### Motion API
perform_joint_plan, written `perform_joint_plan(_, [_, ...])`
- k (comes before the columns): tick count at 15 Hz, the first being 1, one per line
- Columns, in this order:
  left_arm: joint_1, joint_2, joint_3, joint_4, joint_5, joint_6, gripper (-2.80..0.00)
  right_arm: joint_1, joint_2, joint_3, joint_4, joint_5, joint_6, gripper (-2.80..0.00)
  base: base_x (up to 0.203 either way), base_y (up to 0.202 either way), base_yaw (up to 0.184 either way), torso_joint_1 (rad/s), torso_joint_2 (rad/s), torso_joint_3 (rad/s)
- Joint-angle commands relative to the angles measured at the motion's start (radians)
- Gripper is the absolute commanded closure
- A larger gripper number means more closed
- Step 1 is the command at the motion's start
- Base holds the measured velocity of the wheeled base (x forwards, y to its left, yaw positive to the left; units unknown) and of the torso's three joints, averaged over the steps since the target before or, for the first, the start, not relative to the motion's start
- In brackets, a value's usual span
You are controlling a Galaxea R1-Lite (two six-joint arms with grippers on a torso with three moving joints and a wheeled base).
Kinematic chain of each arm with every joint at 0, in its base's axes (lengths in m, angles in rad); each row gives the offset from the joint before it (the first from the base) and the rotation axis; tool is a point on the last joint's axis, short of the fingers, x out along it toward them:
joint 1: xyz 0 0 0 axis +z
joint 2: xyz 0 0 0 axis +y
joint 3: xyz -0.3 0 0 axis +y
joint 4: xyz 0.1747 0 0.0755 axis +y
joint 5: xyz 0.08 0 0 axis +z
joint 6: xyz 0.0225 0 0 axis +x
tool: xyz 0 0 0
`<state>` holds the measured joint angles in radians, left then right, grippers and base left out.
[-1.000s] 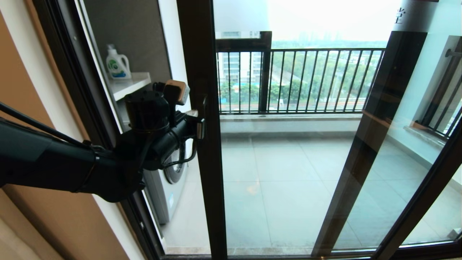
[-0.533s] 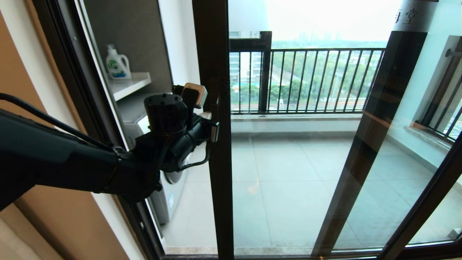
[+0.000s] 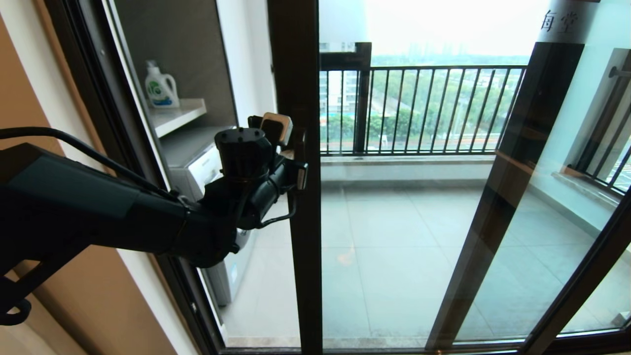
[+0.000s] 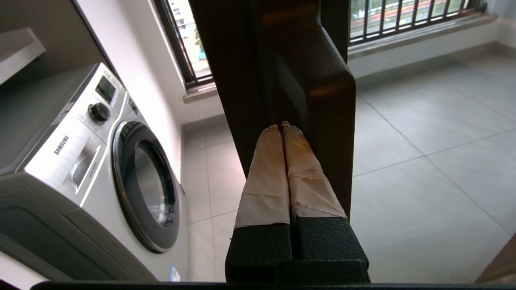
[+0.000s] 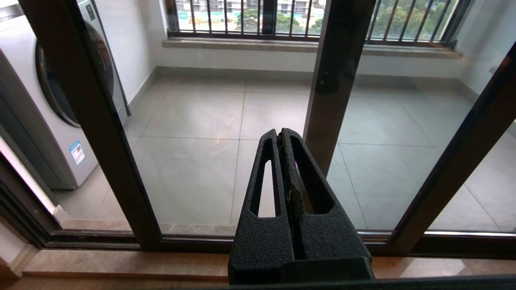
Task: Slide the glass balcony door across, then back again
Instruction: Open the slid door
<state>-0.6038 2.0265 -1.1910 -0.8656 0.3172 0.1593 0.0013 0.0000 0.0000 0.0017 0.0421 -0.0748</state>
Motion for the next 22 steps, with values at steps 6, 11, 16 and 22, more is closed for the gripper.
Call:
perform_joint_plan(6, [-0.036, 0.022, -0.047, 0.016, 0.002, 0.005, 0.0, 0.0, -0.002, 0.003, 0.0, 0.001, 0.0, 0.0, 0.0, 0.0, 0.0, 0.0, 0.0, 0.0])
perform_joint_plan(11, [-0.077, 0.043, -0.071, 0.016, 0.019, 0.005, 0.0, 0.0, -0.002, 0.003, 0.0, 0.001, 0.0, 0.0, 0.0, 0.0, 0.0, 0.0, 0.0, 0.0])
perform_joint_plan(16, [-0.101, 0.079, -0.11, 0.016, 0.02, 0.005, 0.0, 0.0, -0.002, 0.003, 0.0, 0.001, 0.0, 0.0, 0.0, 0.0, 0.0, 0.0, 0.0, 0.0])
perform_joint_plan(22, [-0.099, 0.052, -0.077, 0.007, 0.068, 0.002, 0.0, 0.0, -0.002, 0.003, 0.0, 0.001, 0.0, 0.0, 0.0, 0.0, 0.0, 0.0, 0.0, 0.0])
